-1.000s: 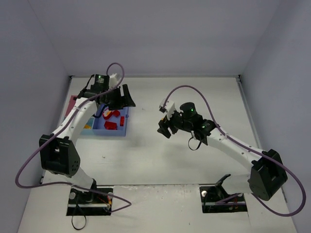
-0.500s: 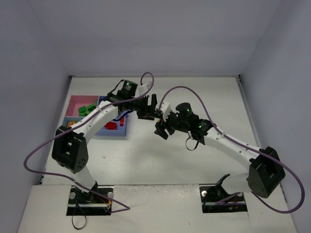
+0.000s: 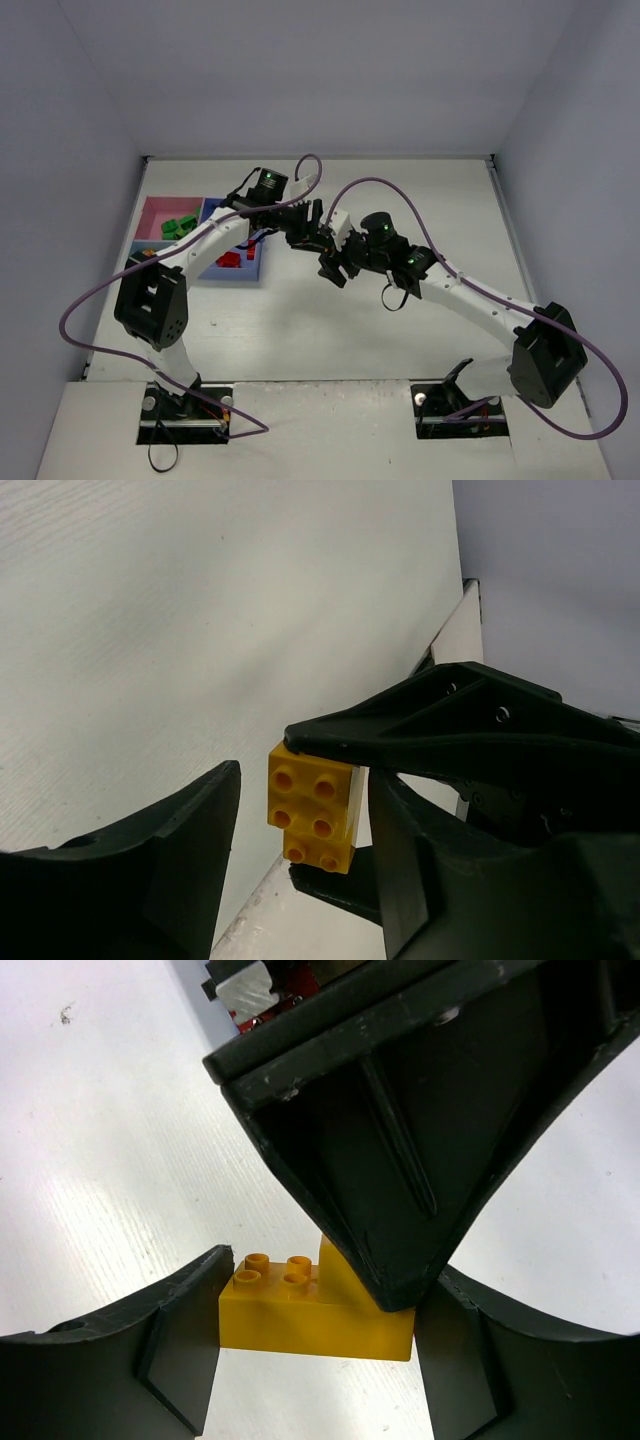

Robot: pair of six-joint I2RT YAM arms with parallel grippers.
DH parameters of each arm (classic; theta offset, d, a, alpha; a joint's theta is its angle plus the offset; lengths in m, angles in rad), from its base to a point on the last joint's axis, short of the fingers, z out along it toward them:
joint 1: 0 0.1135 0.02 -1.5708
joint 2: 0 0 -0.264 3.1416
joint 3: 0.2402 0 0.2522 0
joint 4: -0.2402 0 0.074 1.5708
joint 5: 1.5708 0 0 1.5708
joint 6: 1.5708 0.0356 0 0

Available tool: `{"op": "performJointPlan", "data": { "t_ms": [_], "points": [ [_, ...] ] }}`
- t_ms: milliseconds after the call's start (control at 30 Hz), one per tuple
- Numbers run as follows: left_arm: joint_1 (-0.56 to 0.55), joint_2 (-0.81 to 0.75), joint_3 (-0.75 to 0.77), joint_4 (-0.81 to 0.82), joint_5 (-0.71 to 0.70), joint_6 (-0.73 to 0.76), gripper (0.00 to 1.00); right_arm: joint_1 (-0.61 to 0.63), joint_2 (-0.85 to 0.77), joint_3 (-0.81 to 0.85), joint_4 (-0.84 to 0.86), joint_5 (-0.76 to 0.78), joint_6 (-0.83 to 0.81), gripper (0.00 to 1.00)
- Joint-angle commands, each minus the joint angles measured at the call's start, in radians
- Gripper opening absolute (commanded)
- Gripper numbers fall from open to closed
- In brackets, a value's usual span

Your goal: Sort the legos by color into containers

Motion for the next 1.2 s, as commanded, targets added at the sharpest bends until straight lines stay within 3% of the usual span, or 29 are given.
{"op": "performJointPlan", "data": {
  "t_ms": [0,433,500,533,667,1167],
  "points": [
    [-0.012,-0.013,0.019,0.091,0.035,-0.015,0.46,0.023,-0.018,0.059,0.064,-0.017,-0.008,0.0],
    [-0.032,-0.014,-0.015,0.081,0.06,0.003,0.49,0.029,-0.031,0.054,0.07,-0.008,0.005,0.0],
    [-0.033,-0.019,-0.018,0.082,0.055,0.003,0.4,0.029,-0.033,0.054,0.07,-0.005,0.005,0.0],
    [-0.032,-0.024,-0.018,0.081,0.051,0.005,0.26,0.029,-0.033,0.053,0.07,-0.002,0.003,0.0],
    [-0.029,-0.039,-0.015,0.08,0.046,0.005,0.0,0.029,-0.039,0.036,0.07,0.005,0.005,0.0],
    [0.137,-0.123,0.074,-0.103,0.101,0.081,0.0,0.029,-0.09,-0.087,0.036,0.107,0.012,0.0]
  ]
}}
